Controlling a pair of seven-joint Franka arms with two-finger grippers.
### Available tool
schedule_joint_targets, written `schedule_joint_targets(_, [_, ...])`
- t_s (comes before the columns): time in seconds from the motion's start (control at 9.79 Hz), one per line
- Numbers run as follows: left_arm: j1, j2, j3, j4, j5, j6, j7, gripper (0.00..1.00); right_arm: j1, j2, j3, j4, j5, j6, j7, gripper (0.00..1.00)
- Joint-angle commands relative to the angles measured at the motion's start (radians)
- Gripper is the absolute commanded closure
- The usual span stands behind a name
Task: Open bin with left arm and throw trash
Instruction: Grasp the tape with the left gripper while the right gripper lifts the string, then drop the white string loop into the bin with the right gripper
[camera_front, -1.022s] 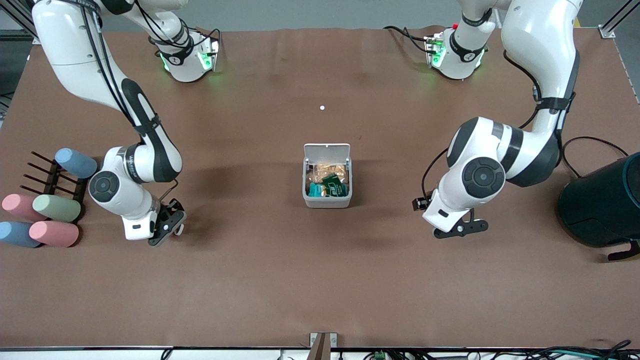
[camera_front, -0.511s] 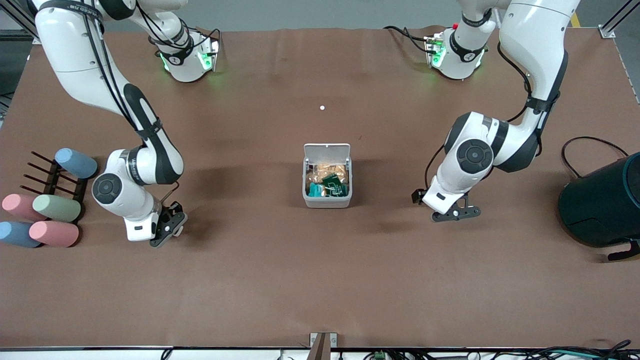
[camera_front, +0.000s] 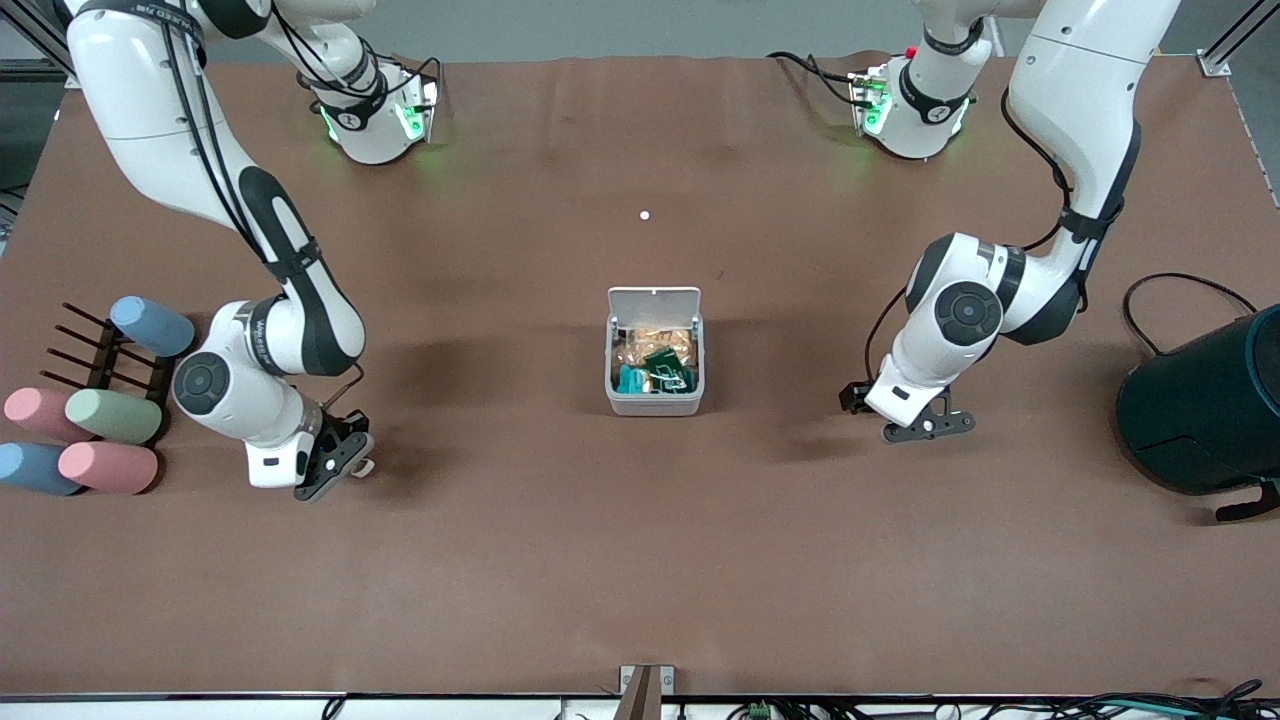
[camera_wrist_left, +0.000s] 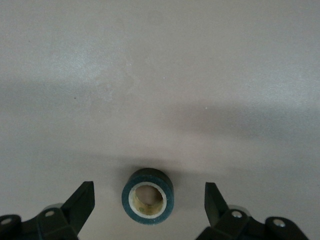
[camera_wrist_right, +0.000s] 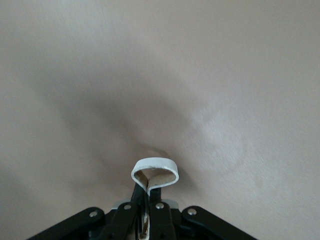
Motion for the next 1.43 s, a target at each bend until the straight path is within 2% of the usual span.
schedule_joint_targets(0.0, [0.014, 0.036, -0.012, -0.010, 0.007, 0.063, -0.001, 0.03, -0.014, -0.040, 0.052, -0.002, 0.196, -0.082, 0.066, 0.93])
schedule_joint_targets(0.1, [0.014, 0.053, -0.012, -0.010, 0.007, 0.068, -0.003, 0.03, -0.014, -0.052, 0.084, -0.002, 0.232, -0.115, 0.176, 0.93])
schedule_joint_targets(0.51, [0.023, 0.075, -0.011, -0.024, 0.007, 0.048, -0.012, 0.04, -0.003, -0.112, 0.283, -0.002, 0.229, -0.113, 0.678, 0.94])
schedule_joint_targets(0.61, [0.023, 0.075, -0.012, -0.024, 0.007, 0.047, -0.010, 0.16, -0.005, -0.117, 0.346, 0.006, 0.229, -0.106, 0.789, 0.94])
schedule_joint_targets(0.72, [0.025, 0.075, -0.012, -0.022, 0.007, 0.045, 0.002, 0.41, 0.001, -0.115, 0.392, 0.019, 0.226, -0.103, 0.904, 0.94])
schedule_joint_targets(0.82, [0.025, 0.075, -0.015, -0.015, 0.007, 0.022, -0.001, 0.73, 0.006, -0.115, 0.437, 0.033, 0.215, -0.100, 0.998, 0.94])
schedule_joint_targets(0.92, [0.023, 0.075, -0.020, 0.000, 0.004, -0.017, -0.001, 0.94, 0.021, -0.114, 0.459, 0.042, 0.215, -0.098, 1.045, 0.94])
schedule_joint_targets(1.02, [0.023, 0.073, -0.024, 0.016, 0.004, -0.044, -0.003, 1.00, 0.046, -0.112, 0.469, 0.053, 0.215, -0.059, 1.054, 0.94])
schedule_joint_targets(1.12, [0.023, 0.069, -0.038, 0.048, 0.004, -0.092, -0.001, 1.00, 0.076, -0.109, 0.471, 0.053, 0.217, 0.003, 1.057, 0.93])
schedule_joint_targets(1.33, [0.020, 0.075, -0.084, 0.227, 0.002, -0.354, -0.001, 1.00, 0.138, -0.103, 0.471, 0.067, 0.215, 0.028, 1.117, 0.91])
